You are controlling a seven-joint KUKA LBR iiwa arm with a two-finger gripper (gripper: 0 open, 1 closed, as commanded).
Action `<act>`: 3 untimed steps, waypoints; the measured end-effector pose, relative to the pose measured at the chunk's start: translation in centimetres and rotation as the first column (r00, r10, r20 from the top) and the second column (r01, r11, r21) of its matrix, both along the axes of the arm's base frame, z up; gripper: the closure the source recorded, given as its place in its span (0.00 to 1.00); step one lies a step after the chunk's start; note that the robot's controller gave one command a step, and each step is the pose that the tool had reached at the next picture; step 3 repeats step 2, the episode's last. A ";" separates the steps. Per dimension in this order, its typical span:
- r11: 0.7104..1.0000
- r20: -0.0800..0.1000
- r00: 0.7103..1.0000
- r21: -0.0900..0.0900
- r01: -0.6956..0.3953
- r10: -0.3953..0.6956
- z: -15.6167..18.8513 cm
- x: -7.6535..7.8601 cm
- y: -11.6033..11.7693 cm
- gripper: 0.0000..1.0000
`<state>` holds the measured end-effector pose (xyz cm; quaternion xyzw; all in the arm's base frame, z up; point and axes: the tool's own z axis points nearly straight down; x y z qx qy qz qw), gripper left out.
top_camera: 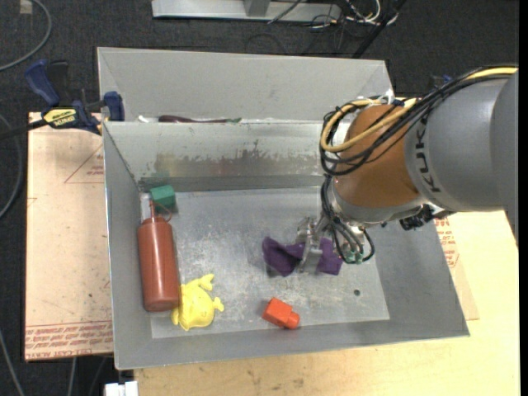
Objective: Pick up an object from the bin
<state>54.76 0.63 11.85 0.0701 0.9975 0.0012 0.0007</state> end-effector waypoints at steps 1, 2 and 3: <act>1.000 0.005 1.000 0.000 -0.001 0.001 1.7 0.1 0.0 1.00; 1.000 0.007 1.000 0.000 -0.001 0.001 2.3 0.2 0.0 1.00; 1.000 0.007 1.000 0.000 -0.001 0.001 2.3 0.2 0.0 1.00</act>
Offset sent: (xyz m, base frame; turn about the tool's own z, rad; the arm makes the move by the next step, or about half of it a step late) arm 0.0000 -0.0001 0.0253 0.0000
